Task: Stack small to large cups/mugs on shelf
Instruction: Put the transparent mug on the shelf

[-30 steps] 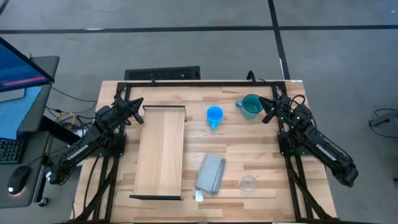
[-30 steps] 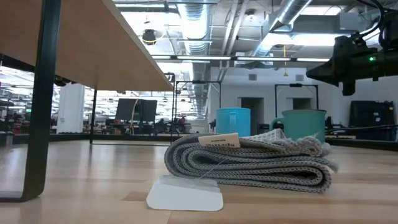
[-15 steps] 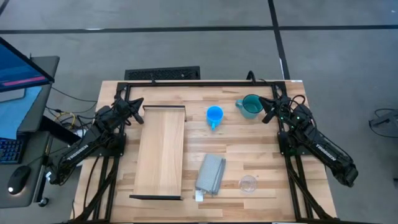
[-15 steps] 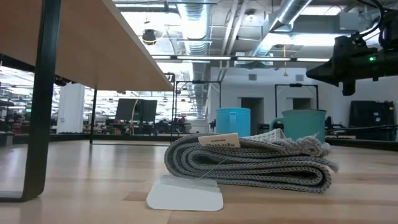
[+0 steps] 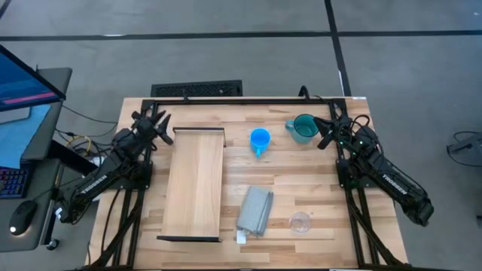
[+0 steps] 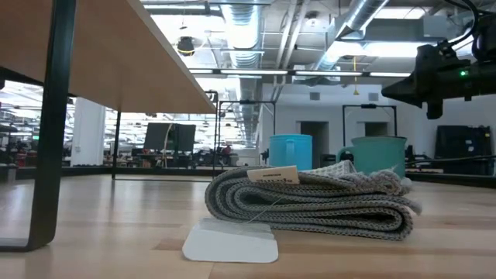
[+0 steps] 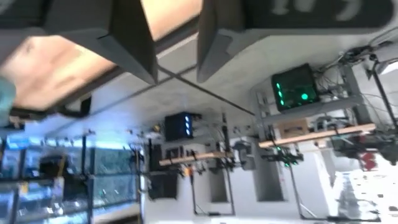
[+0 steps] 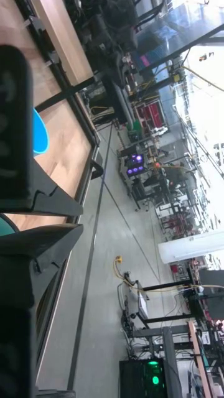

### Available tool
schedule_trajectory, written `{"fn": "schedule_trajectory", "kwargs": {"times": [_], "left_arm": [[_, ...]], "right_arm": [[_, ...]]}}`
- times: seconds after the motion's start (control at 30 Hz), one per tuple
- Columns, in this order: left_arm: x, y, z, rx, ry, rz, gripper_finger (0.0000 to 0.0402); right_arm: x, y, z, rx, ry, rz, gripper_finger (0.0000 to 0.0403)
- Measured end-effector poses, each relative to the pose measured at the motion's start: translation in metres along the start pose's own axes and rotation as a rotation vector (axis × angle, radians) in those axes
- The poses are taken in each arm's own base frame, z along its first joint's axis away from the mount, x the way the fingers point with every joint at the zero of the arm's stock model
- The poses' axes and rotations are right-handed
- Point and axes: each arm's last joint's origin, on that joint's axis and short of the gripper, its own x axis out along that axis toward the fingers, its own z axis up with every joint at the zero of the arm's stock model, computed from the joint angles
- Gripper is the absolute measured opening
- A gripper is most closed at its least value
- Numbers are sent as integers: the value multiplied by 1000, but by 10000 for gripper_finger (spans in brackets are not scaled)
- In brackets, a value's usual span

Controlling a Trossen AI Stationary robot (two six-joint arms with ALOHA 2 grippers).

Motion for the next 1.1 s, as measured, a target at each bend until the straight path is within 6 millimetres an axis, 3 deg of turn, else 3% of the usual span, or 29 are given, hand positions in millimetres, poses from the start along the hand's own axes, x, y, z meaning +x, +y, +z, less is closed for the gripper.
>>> {"fn": "schedule_trajectory", "kwargs": {"times": [0.2, 0.47, 0.73, 0.9, 1.1], "left_arm": [[-6, 1, 34, -11, -50, -91, 164], [-25, 3, 90, -83, -123, -354, 169], [-41, 3, 126, -82, -240, -573, 169], [-32, 0, 137, -130, -187, -653, 169], [-7, -6, 144, -121, -87, -712, 169]], "right_arm": [[0, 0, 0, 0, -1, 0, 56], [0, 0, 0, 0, 0, 0, 56], [0, 0, 0, 0, 0, 0, 56], [0, 0, 0, 0, 0, 0, 56], [0, 0, 0, 0, 0, 0, 56]]}}
